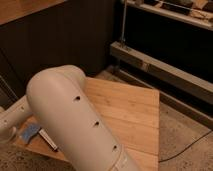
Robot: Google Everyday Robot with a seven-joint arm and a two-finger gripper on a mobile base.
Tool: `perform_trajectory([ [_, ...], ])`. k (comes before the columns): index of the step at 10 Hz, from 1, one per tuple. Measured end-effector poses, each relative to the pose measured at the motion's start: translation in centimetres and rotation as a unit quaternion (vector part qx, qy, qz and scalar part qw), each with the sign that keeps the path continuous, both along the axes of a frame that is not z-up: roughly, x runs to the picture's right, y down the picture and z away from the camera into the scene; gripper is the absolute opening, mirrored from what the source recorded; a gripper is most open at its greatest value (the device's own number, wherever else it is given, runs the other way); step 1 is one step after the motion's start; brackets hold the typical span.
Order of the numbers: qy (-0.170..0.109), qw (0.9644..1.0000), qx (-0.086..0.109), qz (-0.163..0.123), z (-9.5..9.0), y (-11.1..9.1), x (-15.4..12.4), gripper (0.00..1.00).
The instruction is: Place the white sponge in the ceramic cup
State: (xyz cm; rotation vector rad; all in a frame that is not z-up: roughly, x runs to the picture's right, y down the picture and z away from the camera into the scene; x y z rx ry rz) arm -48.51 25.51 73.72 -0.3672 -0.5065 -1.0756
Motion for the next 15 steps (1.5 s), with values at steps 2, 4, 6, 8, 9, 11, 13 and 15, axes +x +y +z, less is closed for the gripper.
perform_trajectory([
  [2,0.008,0.9998,0.016,0.007,0.2,-1.0,-0.1,0.65],
  [4,0.018,0.9993,0.031,0.012,0.3,-2.1,-0.2,0.65],
  [6,0.030,0.9987,0.040,0.011,0.5,-2.5,-0.2,0.65],
  [8,0.043,0.9983,0.039,0.013,0.9,-2.7,0.1,0.65],
  [9,0.050,0.9980,0.035,0.018,1.2,-3.0,0.3,0.65],
  [11,0.059,0.9975,0.027,0.027,1.8,-3.5,0.8,0.65],
  [13,0.069,0.9969,0.010,0.037,2.9,-4.2,1.7,0.65],
  [15,0.074,0.9965,-0.001,0.040,3.8,-4.6,2.1,0.65],
])
